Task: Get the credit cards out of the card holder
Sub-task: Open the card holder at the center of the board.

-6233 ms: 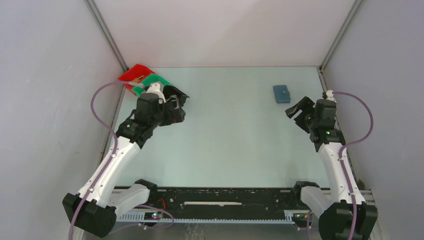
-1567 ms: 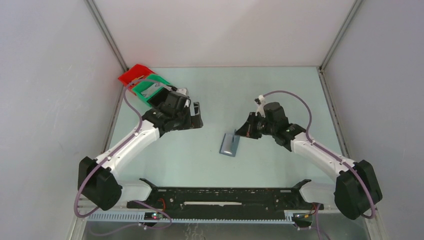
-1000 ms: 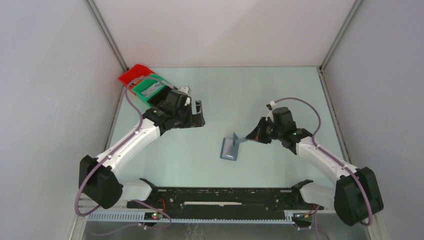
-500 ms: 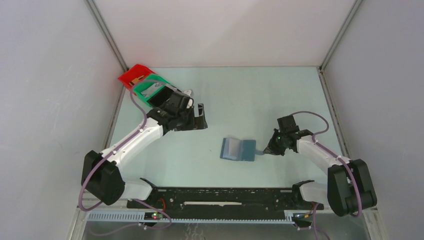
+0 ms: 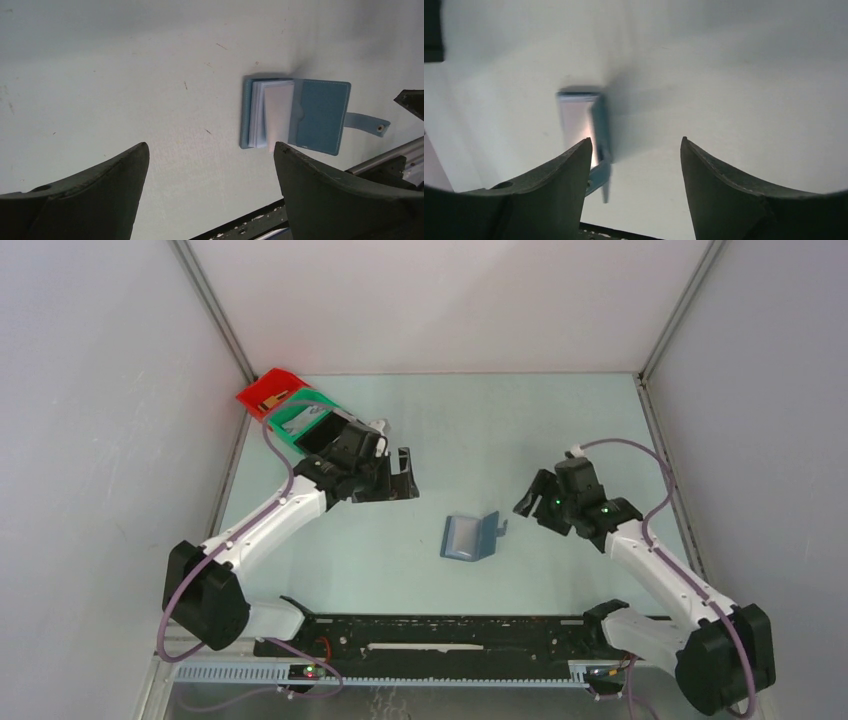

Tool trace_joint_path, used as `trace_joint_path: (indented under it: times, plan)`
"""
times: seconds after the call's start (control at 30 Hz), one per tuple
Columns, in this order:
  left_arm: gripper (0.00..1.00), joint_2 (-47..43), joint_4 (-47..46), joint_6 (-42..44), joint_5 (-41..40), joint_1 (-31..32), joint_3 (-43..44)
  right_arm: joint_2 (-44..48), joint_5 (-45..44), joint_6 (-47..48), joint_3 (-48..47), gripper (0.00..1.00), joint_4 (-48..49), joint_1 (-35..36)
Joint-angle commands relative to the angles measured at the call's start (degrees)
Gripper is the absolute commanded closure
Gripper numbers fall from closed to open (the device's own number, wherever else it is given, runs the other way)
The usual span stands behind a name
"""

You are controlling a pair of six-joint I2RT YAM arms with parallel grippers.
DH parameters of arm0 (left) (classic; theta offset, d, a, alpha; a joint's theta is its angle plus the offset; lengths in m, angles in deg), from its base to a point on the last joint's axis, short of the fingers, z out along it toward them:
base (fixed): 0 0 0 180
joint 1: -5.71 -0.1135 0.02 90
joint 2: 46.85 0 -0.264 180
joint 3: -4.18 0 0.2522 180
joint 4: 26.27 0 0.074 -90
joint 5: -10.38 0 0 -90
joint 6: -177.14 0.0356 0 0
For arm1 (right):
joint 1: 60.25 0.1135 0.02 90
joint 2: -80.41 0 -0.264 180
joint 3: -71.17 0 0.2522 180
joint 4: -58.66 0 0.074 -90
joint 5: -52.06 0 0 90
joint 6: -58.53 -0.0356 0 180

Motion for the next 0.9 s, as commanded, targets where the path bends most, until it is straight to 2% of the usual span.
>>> trace_joint_path:
  times: [0.0, 0.1, 0.2, 0.33, 0.4, 0.53, 0.67, 0.87]
  plan:
    - [0.0, -0.8, -2.5, -1.6, 2.8, 0.5, 0.1, -2.1, -5.8, -0.4, -7.7, 0.26, 0.5, 10.0]
    - [0.0, -0.6, -2.1, -2.1, 1.8, 0.5, 0.4, -5.3, -4.2, -0.3, -10.1, 0.29, 3.7, 16.8]
    - [0.0, -0.6, -1.8, -2.7, 0.6, 0.5, 0.2, -9.9, -2.3, -0.1, -12.6, 0.33, 5.6, 20.6]
    - [0.0, -0.8, -1.1, -3.0, -0.6, 0.5, 0.1, -14.7, 2.6, -0.3, -13.3, 0.38, 7.6, 21.9]
    - [0.0, -0.8, -1.0, -3.0, -0.5, 0.5, 0.1, -16.5, 2.0, -0.3, -13.2, 0.42, 6.6, 21.9]
    - [0.0, 0.1, -1.2, -0.9, 3.3, 2.2, 1.1, -16.9, 0.4, -1.0, -8.4, 0.49, 7.2, 19.0]
    - [0.0, 2.8, -0.9, -1.8, 3.2, 5.4, 2.9, -15.9, 3.3, -0.6, -2.1, 0.51, 10.0, 13.2]
    - [0.0, 7.5, -6.5, -4.3, 9.5, 8.2, 3.9, -18.1, 3.5, 1.1, 2.2, 0.52, 11.5, 8.5]
